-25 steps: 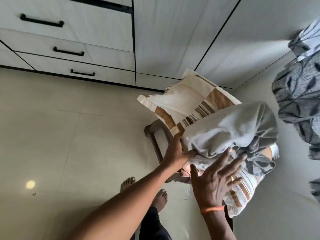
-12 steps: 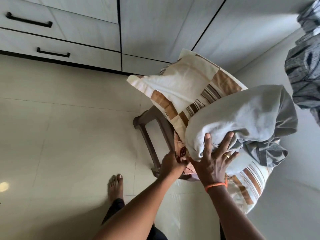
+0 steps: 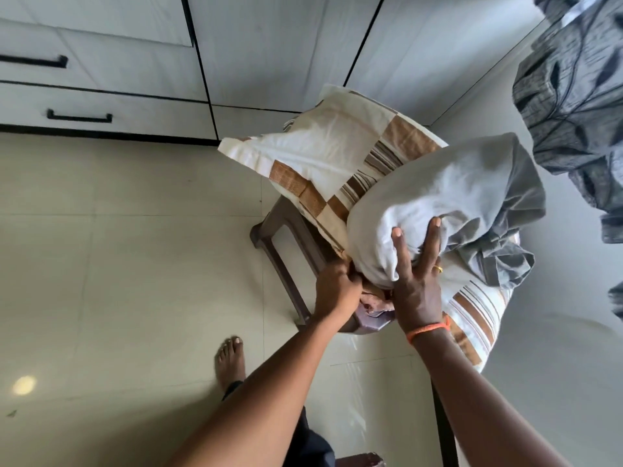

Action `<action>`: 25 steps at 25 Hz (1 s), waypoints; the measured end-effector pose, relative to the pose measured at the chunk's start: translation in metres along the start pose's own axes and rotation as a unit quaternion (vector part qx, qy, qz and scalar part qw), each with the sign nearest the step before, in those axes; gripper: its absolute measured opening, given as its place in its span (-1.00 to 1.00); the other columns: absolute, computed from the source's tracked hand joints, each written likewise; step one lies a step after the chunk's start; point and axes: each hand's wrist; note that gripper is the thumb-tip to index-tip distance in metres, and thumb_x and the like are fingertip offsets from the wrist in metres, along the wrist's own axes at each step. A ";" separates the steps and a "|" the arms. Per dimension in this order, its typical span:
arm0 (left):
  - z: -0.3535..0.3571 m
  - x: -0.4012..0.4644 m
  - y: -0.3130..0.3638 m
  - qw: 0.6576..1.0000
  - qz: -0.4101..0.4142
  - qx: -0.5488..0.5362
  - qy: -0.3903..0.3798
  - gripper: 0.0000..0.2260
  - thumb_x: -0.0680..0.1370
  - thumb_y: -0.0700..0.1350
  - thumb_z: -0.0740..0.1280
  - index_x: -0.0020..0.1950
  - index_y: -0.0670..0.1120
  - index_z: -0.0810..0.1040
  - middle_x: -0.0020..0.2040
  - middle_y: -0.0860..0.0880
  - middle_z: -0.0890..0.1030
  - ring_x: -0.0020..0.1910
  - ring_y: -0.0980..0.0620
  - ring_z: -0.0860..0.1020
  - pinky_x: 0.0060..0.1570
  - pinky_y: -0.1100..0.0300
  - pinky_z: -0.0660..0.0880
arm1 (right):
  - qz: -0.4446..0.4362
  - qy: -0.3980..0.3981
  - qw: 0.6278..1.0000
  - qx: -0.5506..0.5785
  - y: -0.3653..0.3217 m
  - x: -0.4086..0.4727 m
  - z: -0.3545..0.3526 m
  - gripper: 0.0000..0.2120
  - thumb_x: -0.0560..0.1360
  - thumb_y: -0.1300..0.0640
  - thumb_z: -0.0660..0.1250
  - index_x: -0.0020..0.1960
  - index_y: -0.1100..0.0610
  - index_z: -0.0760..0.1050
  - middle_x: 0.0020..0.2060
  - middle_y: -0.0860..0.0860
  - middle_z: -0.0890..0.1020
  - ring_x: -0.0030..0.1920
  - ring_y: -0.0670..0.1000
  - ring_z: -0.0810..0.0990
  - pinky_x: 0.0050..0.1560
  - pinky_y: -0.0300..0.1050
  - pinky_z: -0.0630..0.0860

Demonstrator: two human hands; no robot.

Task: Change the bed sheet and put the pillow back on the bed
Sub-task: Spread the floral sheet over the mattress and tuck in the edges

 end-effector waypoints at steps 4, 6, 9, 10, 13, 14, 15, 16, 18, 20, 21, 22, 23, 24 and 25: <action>-0.023 -0.015 0.063 0.993 0.113 -0.016 0.038 -0.83 0.53 -0.16 0.36 -0.22 -0.21 0.49 -0.23 -0.15 0.59 -0.26 -0.05 0.49 -0.27 0.20 0.30 | 0.040 0.018 0.999 0.017 0.022 0.029 -0.026 -0.10 0.39 0.59 0.27 0.56 0.07 0.02 0.51 0.40 -0.07 0.55 0.30 -0.04 -0.22 0.18 0.61; -0.038 -0.011 0.081 0.990 0.126 -0.025 0.054 -0.77 0.53 -0.13 0.37 -0.25 -0.23 0.46 -0.28 -0.13 0.56 -0.26 -0.10 0.51 -0.24 0.15 0.36 | 0.041 0.013 0.999 0.023 0.017 0.034 -0.026 -0.16 0.41 0.58 0.23 0.56 0.09 0.04 0.52 0.39 -0.10 0.54 0.30 0.02 -0.22 0.21 0.60; -0.078 -0.017 0.129 0.981 0.155 -0.114 0.036 -0.74 0.48 0.02 0.35 -0.27 -0.15 0.49 -0.34 -0.08 0.57 -0.31 -0.10 0.59 -0.25 0.01 0.55 | 0.064 -0.012 0.996 0.061 -0.005 0.031 -0.052 -0.15 0.41 0.55 0.21 0.56 0.09 -0.02 0.50 0.42 -0.02 0.40 0.47 0.28 -0.32 0.16 0.60; -0.094 -0.016 0.146 0.969 0.183 -0.155 0.054 -0.75 0.45 0.07 0.34 -0.29 -0.09 0.52 -0.32 -0.07 0.59 -0.29 -0.09 0.60 -0.22 -0.08 0.56 | 0.073 -0.013 0.995 0.069 -0.012 0.028 -0.053 -0.12 0.40 0.53 0.25 0.56 0.08 -0.06 0.47 0.45 0.08 0.31 0.50 0.38 -0.35 0.16 0.60; -0.166 -0.002 0.200 0.929 0.256 -0.253 0.091 -0.86 0.41 0.04 0.39 -0.30 0.02 0.60 -0.27 -0.03 0.60 -0.21 -0.03 0.54 -0.10 -0.04 0.48 | 0.090 -0.101 0.984 0.112 -0.048 0.001 -0.065 -0.40 0.53 0.08 -0.13 0.56 0.03 -0.11 0.18 0.48 0.50 -0.15 0.45 0.63 -0.45 0.20 0.59; -0.192 -0.004 0.221 0.923 0.270 -0.264 0.076 -0.88 0.43 -0.01 0.41 -0.28 -0.01 0.60 -0.26 -0.04 0.59 -0.21 -0.01 0.52 -0.10 0.01 0.46 | 0.054 -0.155 0.983 0.086 -0.061 -0.004 -0.065 0.59 -0.38 0.50 0.24 0.58 -0.10 -0.20 0.16 0.42 0.55 -0.24 0.39 0.64 -0.48 0.19 0.59; -0.207 -0.005 0.230 0.924 0.277 -0.255 0.067 -0.89 0.45 -0.06 0.41 -0.26 -0.04 0.58 -0.26 -0.07 0.58 -0.23 0.00 0.50 -0.13 0.06 0.44 | 0.010 -0.155 0.984 0.086 -0.063 -0.025 -0.050 0.19 0.33 0.48 0.41 0.55 -0.24 -0.27 0.30 0.35 0.48 -0.19 0.38 0.64 -0.41 0.22 0.60; -0.223 -0.009 0.234 0.928 0.284 -0.229 0.071 -0.89 0.46 -0.09 0.39 -0.25 -0.06 0.56 -0.27 -0.08 0.55 -0.26 0.02 0.48 -0.18 0.09 0.42 | 0.028 -0.261 0.959 0.107 -0.074 -0.027 -0.041 0.15 0.39 0.40 0.41 0.51 -0.34 -0.29 0.48 0.25 0.28 -0.09 0.36 0.62 -0.30 0.25 0.62; -0.229 -0.010 0.229 0.939 0.283 -0.185 0.060 -0.87 0.48 -0.10 0.37 -0.26 -0.06 0.53 -0.30 -0.07 0.50 -0.31 0.04 0.44 -0.27 0.14 0.36 | 0.012 -0.223 0.971 0.082 -0.075 -0.035 -0.017 0.06 0.41 0.24 0.45 0.54 -0.30 -0.21 0.59 0.08 -0.14 -0.05 0.32 0.58 -0.28 0.18 0.63; -0.240 -0.015 0.222 0.948 0.264 -0.159 0.077 -0.84 0.49 -0.08 0.37 -0.25 -0.11 0.56 -0.31 -0.04 0.52 -0.30 0.05 0.46 -0.25 0.12 0.39 | 0.032 -0.275 0.959 0.054 -0.082 -0.027 -0.029 -0.03 0.46 0.29 0.29 0.54 -0.26 -0.26 0.54 0.05 -0.37 -0.03 0.28 0.58 -0.24 0.14 0.64; -0.244 -0.016 0.218 0.949 0.251 -0.165 0.090 -0.83 0.48 -0.07 0.38 -0.23 -0.15 0.57 -0.30 -0.03 0.55 -0.28 0.04 0.49 -0.23 0.10 0.43 | 0.047 -0.279 0.959 0.022 -0.085 -0.022 -0.038 -0.02 0.46 0.36 0.22 0.52 -0.27 -0.32 0.51 0.06 -0.43 -0.04 0.25 0.59 -0.25 0.11 0.63; -0.249 -0.017 0.214 0.949 0.236 -0.177 0.108 -0.83 0.48 -0.07 0.38 -0.20 -0.18 0.59 -0.28 -0.03 0.57 -0.27 0.04 0.51 -0.21 0.09 0.46 | 0.068 -0.264 0.962 0.017 -0.088 -0.021 -0.045 0.03 0.45 0.41 0.21 0.50 -0.29 -0.37 0.49 0.06 -0.46 -0.07 0.22 0.60 -0.28 0.07 0.62; -0.254 -0.020 0.212 0.948 0.224 -0.192 0.119 -0.85 0.48 -0.10 0.38 -0.18 -0.18 0.61 -0.28 0.00 0.60 -0.28 0.06 0.53 -0.21 0.10 0.48 | 0.070 -0.255 0.964 -0.005 -0.092 -0.018 -0.052 0.06 0.44 0.43 0.22 0.49 -0.29 -0.41 0.48 0.07 -0.48 -0.10 0.20 0.60 -0.32 0.03 0.60; -0.257 -0.026 0.211 0.947 0.215 -0.205 0.122 -0.90 0.50 -0.13 0.39 -0.16 -0.14 0.63 -0.29 0.04 0.62 -0.29 0.10 0.56 -0.23 0.14 0.51 | 0.066 -0.268 0.961 -0.025 -0.096 -0.014 -0.061 0.07 0.42 0.41 0.22 0.48 -0.28 -0.43 0.48 0.08 -0.49 -0.11 0.19 0.61 -0.33 0.00 0.58; -0.259 -0.035 0.213 0.948 0.209 -0.208 0.117 -0.93 0.52 -0.17 0.38 -0.15 -0.12 0.64 -0.29 0.06 0.64 -0.30 0.13 0.58 -0.24 0.16 0.53 | 0.079 -0.285 0.955 -0.013 -0.098 -0.011 -0.069 0.07 0.41 0.38 0.24 0.49 -0.25 -0.44 0.48 0.08 -0.49 -0.11 0.18 0.62 -0.30 -0.02 0.59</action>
Point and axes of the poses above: each hand's wrist, its own x-axis towards the middle knuckle, its own z-axis out of the palm, y = z × x
